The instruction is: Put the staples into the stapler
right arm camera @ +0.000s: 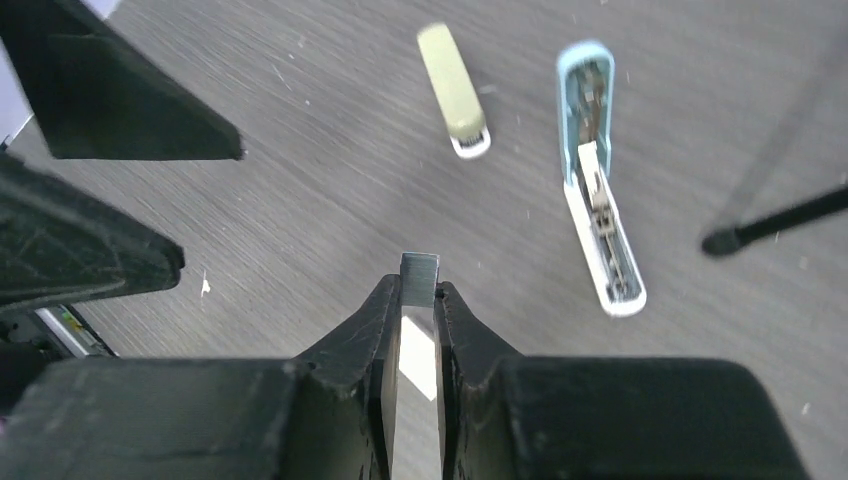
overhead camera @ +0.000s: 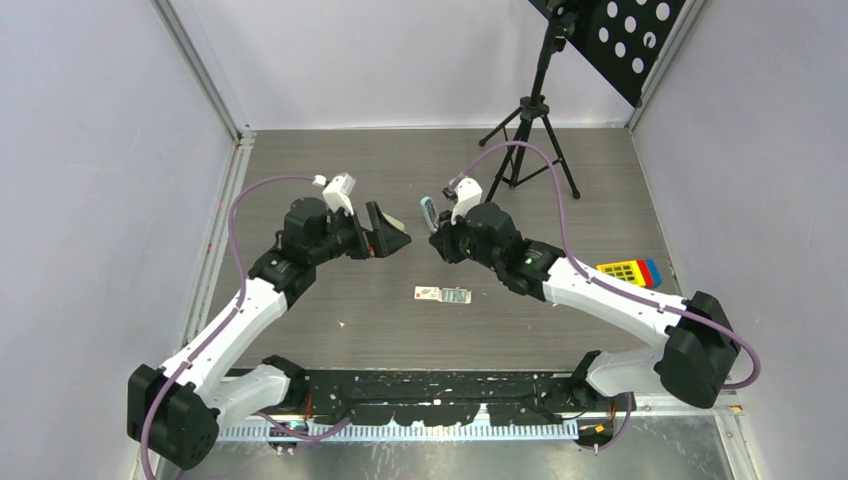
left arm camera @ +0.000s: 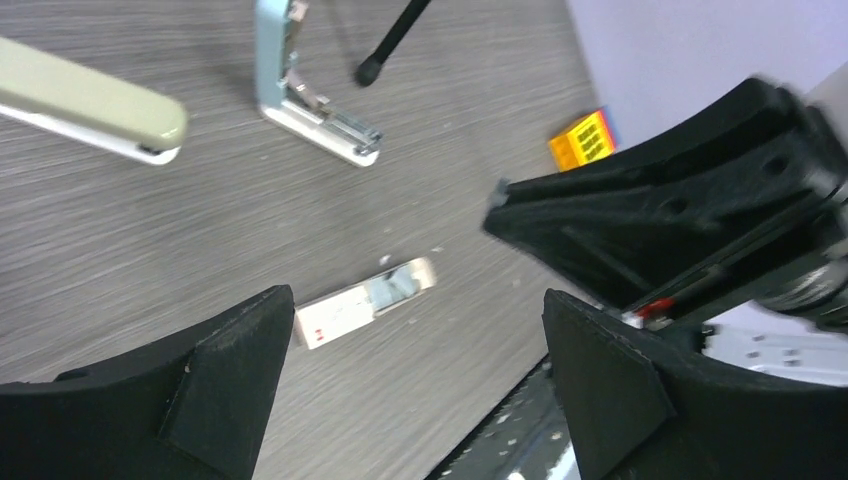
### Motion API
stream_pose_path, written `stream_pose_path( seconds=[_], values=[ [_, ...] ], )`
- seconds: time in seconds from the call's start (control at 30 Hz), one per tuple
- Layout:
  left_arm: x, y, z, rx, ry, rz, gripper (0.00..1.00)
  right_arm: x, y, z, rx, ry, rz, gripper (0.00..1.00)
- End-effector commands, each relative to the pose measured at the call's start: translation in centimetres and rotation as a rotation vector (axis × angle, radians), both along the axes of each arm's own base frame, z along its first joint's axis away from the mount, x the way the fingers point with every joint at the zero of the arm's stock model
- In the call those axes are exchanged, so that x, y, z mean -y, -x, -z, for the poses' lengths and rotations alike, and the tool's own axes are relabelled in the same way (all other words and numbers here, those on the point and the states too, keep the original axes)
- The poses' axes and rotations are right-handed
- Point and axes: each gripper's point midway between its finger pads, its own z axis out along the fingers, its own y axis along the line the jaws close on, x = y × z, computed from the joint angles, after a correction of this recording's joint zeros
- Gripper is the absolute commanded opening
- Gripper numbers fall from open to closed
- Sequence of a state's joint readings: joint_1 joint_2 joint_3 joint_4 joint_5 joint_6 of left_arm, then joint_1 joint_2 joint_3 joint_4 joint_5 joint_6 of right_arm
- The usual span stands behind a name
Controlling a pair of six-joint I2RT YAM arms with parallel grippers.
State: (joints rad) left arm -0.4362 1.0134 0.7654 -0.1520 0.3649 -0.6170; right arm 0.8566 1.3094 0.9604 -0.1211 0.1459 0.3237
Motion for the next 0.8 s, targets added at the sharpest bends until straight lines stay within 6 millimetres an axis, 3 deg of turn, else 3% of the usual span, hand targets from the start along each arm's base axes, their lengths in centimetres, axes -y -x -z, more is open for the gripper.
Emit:
stream_pose_path(
  seconds=[0.0,0.2,0.3,0.37,0.77],
  values=[
    [2.2,-0.9,-5.5,0.01,0.212,0.018,0.98,-2.0,-0.7,-5.1,0.313,-0.077,-0.154,0.16],
    [3.5,-1.5,-6.0,-0.088,0.335,0.009,0.98,-2.7,0.6,-7.4,0.542,-0.217,-0.245,0.16],
    [4.2,-1.6,-6.0,-0.14,0.415,0.005,0.97,-2.1,1.2,-7.5,0.654,-0.267,-0.247,0.2],
    [4.8,-1.6,-5.7,-0.173,0.462,0.006,0.97,-1.7,1.2,-8.5,0.723,-0.319,-0.227,0.22],
    [6.3,-1.3,-4.7,-0.267,0.573,-0.007,0.93,-1.7,1.1,-9.5,0.761,-0.342,-0.212,0.22]
  ],
)
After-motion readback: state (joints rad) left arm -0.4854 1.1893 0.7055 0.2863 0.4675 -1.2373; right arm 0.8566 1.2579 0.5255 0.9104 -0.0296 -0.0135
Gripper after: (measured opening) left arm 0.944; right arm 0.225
